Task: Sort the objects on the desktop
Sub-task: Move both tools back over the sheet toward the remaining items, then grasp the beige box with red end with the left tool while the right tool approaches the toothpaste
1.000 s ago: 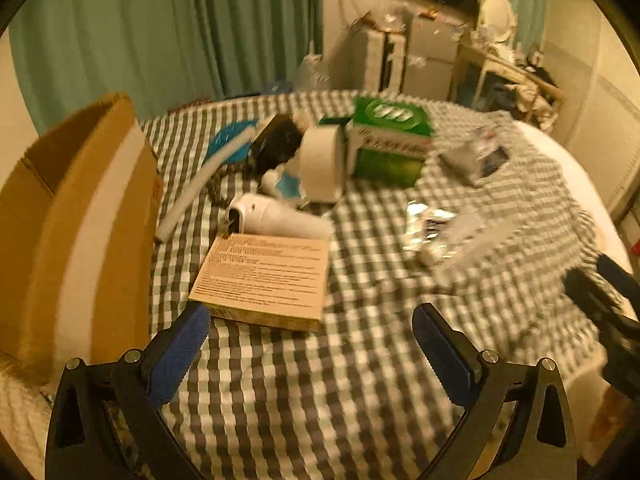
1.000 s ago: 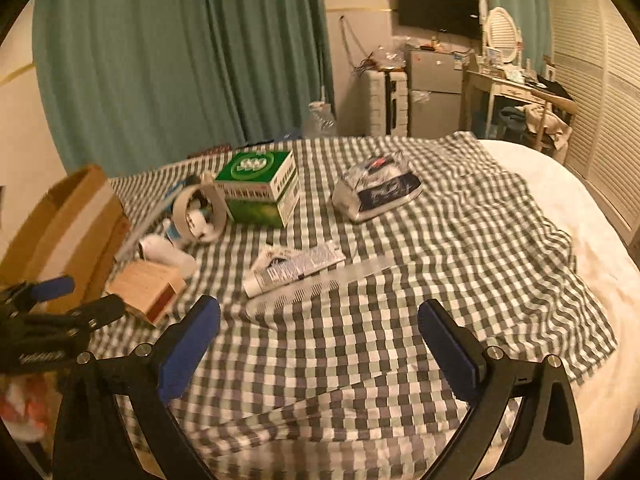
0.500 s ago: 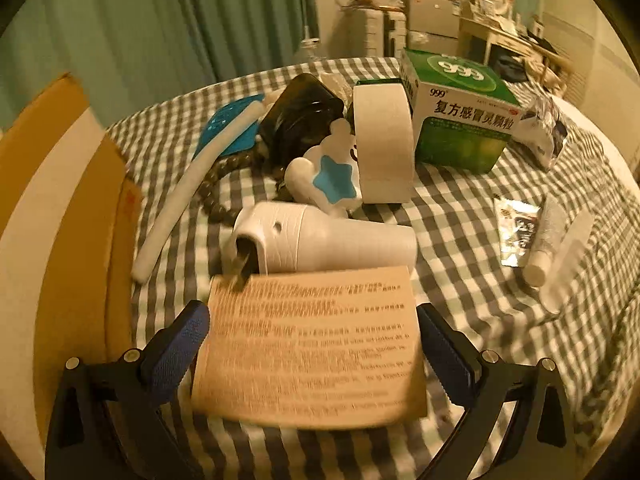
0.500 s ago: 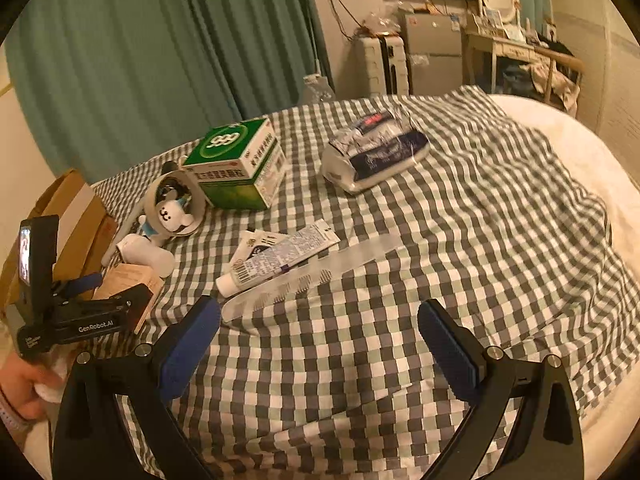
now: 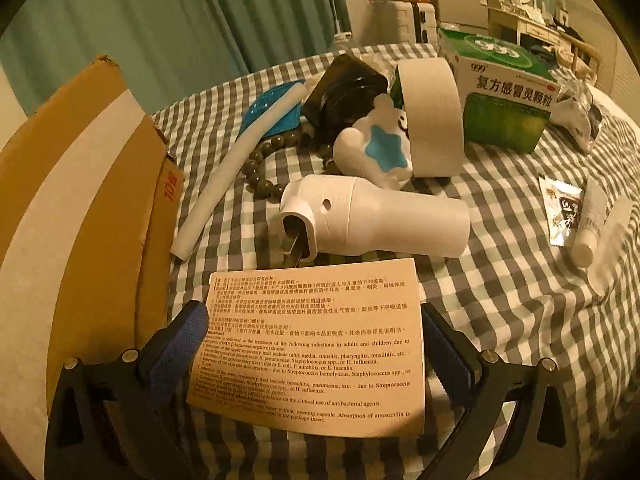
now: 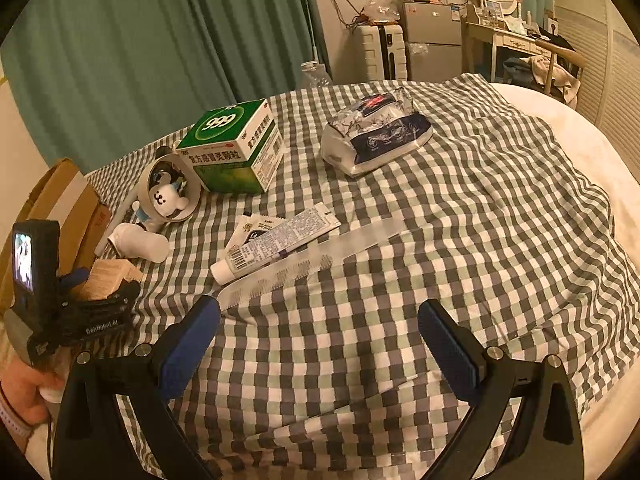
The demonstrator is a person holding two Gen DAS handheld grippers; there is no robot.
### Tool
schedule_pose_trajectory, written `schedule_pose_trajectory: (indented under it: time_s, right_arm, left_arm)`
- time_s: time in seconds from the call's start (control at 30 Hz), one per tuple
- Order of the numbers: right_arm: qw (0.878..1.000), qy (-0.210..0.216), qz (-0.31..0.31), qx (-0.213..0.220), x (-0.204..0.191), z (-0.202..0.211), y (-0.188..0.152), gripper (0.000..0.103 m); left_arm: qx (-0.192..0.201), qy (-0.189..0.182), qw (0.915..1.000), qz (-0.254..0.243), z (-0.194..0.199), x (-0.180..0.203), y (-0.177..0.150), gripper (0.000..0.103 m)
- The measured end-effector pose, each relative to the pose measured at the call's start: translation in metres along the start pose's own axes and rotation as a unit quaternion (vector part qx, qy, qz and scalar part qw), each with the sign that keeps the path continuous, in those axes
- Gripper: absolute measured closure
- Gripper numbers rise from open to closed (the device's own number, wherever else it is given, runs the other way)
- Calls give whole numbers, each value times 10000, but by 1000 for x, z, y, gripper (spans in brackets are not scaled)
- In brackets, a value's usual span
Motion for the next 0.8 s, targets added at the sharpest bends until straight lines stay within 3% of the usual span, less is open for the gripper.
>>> schedule_pose_trajectory:
  time_s: [0.17, 0.3, 0.4, 0.47, 0.53, 0.63, 0.8]
  right_arm:
    - [9999, -18, 121, -24, -5, 0, -2, 3]
    - [9999, -5, 114, -51, -5, -1, -2, 3]
    - [10000, 15, 15, -73, -3, -2, -2, 3]
    - [9999, 15, -39, -111, -1, -3, -2, 3]
    - [9999, -5, -80, -141, 0, -3, -3, 3]
    - [9998, -1, -120, -144, 1, -2, -2, 3]
    - [9997, 54, -157, -155, 1, -1, -2, 3]
  left_arm:
    - [-123, 58, 9999, -52, 4, -2, -6, 0]
    - [-303, -91, 9995, -59, 19, -5, -16, 0]
    - [-215, -229, 9995, 86, 35, -10, -17, 0]
    - [-251, -34, 9997, -5, 42, -13, -15, 0]
    - [-519, 254, 9976, -385, 41, -6, -16, 0]
    - [-665, 663, 9876, -1258, 39, 12, -17, 0]
    - [-559, 985, 9669, -2286, 44, 21, -28, 0]
Point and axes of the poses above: each gripper's, at about its wrist camera, not at the fingertips, and z roughly against the way its jaws point, x to its right, y to its top, the point moved 4 cm from there along -z, roughly the way its jaws point, and after that the axes turned 2 degrees about y, right-handed, at the moved point
